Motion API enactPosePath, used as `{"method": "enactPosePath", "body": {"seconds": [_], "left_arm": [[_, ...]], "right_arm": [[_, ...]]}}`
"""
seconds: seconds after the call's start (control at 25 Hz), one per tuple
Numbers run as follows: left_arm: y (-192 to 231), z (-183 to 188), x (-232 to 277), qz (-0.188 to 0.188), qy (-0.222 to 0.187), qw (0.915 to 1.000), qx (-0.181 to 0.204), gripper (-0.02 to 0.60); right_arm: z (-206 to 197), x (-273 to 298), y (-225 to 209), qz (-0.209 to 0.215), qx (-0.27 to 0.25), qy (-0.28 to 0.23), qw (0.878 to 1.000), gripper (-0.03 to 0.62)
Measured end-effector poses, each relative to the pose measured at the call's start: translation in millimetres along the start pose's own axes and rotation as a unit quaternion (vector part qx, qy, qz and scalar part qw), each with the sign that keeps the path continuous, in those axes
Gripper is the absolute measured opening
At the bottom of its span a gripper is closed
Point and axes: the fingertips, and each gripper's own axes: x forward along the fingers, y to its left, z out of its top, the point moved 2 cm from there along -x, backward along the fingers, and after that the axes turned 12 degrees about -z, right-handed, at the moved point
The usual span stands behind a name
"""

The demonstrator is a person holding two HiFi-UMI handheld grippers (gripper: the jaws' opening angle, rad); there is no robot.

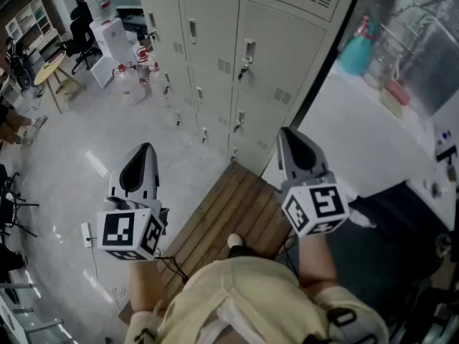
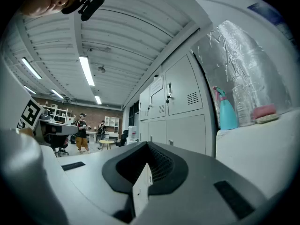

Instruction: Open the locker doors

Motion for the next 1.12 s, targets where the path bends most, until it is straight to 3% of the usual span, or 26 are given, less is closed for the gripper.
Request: {"method": "enactPosePath", "body": {"seconds": [0.52, 1.12], "left_arm": [[-0.3, -16.0, 68.4, -0.018, 0.014, 0.9995, -0.02, -0.006], [-3.8, -35.9, 101.3, -0.033, 0.001, 0.9973, -0.065, -0.006]], "right_arm": [[-18.6, 53.9, -30.1, -0.001, 0.027, 0.015, 1.0, 0.005], [-33.6, 95.8, -38.9, 0.044, 0.092, 0.003, 0.995, 0.005]]}}
